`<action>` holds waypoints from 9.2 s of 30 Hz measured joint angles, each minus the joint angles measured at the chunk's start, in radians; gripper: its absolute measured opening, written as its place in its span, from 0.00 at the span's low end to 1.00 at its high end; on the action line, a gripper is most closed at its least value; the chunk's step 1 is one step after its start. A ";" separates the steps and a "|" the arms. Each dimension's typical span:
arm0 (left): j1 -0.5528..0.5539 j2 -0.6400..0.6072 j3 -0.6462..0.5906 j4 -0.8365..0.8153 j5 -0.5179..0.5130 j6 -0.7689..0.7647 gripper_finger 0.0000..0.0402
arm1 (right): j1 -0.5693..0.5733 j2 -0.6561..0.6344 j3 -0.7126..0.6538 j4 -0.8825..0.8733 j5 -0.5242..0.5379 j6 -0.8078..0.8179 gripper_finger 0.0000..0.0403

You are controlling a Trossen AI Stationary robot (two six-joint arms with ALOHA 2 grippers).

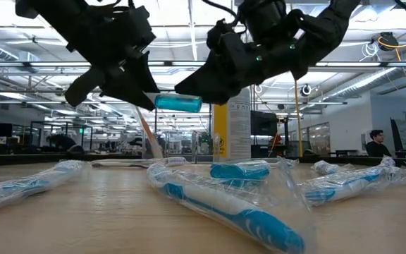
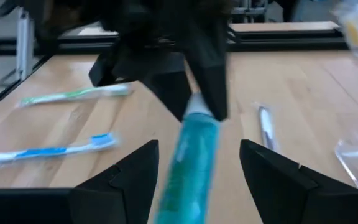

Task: Pick & Place toothbrushing station
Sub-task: Put the top blue mouthwash into the middle section of the transparent organizer

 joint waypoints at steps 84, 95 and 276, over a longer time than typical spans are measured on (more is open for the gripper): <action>0.001 0.000 0.000 0.134 -0.125 0.072 0.48 | -0.055 0.000 0.000 -0.089 -0.106 0.075 0.24; -0.062 -0.077 0.000 0.127 -0.243 0.044 0.57 | -0.055 0.000 0.000 -0.085 -0.106 0.049 0.24; 0.268 -0.150 -0.219 0.524 0.500 -0.460 0.27 | 0.018 0.010 0.228 -0.130 0.178 -0.060 0.23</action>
